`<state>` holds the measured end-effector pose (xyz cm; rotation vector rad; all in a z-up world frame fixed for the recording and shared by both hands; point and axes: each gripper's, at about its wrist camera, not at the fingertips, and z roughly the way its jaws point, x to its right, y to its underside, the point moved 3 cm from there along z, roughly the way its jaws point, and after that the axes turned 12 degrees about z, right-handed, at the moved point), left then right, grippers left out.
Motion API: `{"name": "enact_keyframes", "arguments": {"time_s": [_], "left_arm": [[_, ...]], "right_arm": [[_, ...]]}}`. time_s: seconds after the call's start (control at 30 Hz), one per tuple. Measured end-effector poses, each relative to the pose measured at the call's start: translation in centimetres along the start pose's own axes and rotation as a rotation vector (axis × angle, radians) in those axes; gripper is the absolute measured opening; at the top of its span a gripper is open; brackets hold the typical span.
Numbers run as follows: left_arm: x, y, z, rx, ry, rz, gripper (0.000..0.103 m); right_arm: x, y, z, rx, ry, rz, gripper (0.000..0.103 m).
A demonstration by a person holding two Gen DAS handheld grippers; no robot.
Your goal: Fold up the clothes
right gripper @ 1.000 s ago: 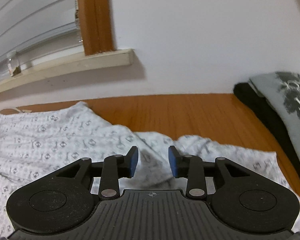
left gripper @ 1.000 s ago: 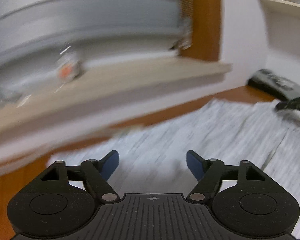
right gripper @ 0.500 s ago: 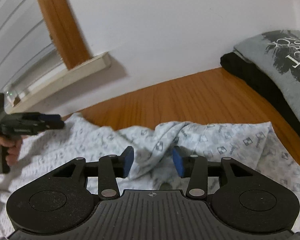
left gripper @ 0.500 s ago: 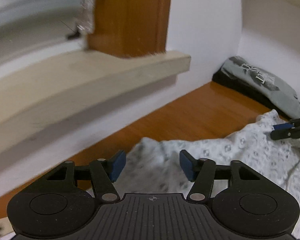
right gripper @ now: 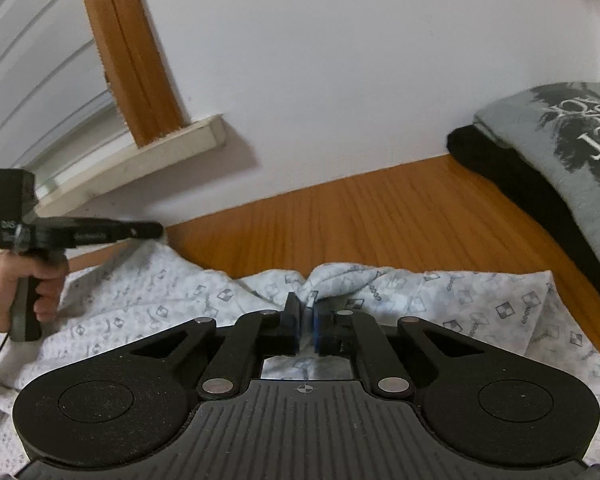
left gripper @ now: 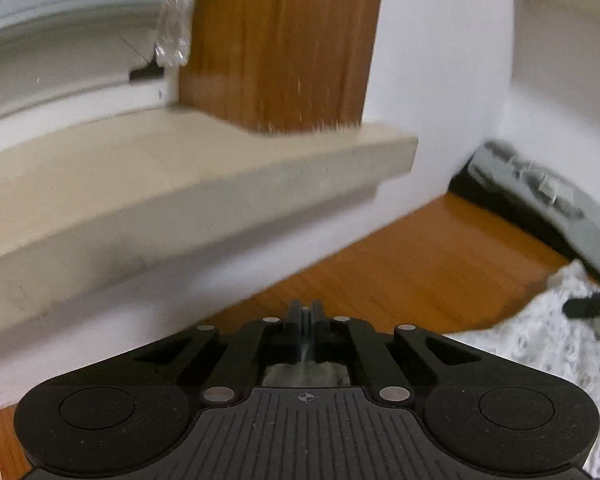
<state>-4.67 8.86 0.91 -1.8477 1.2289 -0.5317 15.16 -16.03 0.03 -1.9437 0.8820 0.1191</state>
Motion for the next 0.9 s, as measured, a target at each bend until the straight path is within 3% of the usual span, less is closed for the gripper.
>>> {"name": "enact_keyframes", "arguments": {"time_s": [0.2,0.4,0.43,0.47,0.5,0.53,0.57,0.7,0.9], "left_arm": [[-0.2,-0.4,-1.3,0.052,-0.097,0.047,0.0],[0.5,-0.5,-2.4,0.025,-0.076,0.064,0.001],[0.9,-0.5,-2.9,0.033,-0.072,0.069,0.005],[1.2,-0.5,-3.7,0.043,-0.06,0.069,0.014],[1.6,-0.3,-4.9,0.055,-0.053,0.073,0.021],[1.9,-0.1,-6.2,0.067,-0.048,0.079,0.038],[2.2,0.1,-7.5,0.079,-0.043,0.085,0.051],[3.1,1.0,-13.0,0.076,-0.033,0.152,0.056],[-0.3,1.8,-22.9,0.078,-0.175,0.181,0.062]], "right_arm": [[-0.7,0.6,-0.5,0.001,0.057,-0.078,0.005],[-0.6,0.9,0.2,-0.021,0.096,-0.1,0.009],[-1.0,0.9,-0.2,-0.002,0.098,-0.116,0.019],[-1.4,0.9,-0.6,0.019,0.1,-0.134,0.032],[-1.9,0.9,-1.0,0.04,0.101,-0.151,0.039],[-2.3,0.9,-1.4,0.061,0.103,-0.169,0.049],[-2.8,0.9,-1.8,0.082,0.105,-0.187,0.05],[-5.2,2.0,-2.0,0.084,0.025,-0.229,0.06],[-9.0,4.4,-0.2,0.029,-0.047,-0.311,0.064]]}}
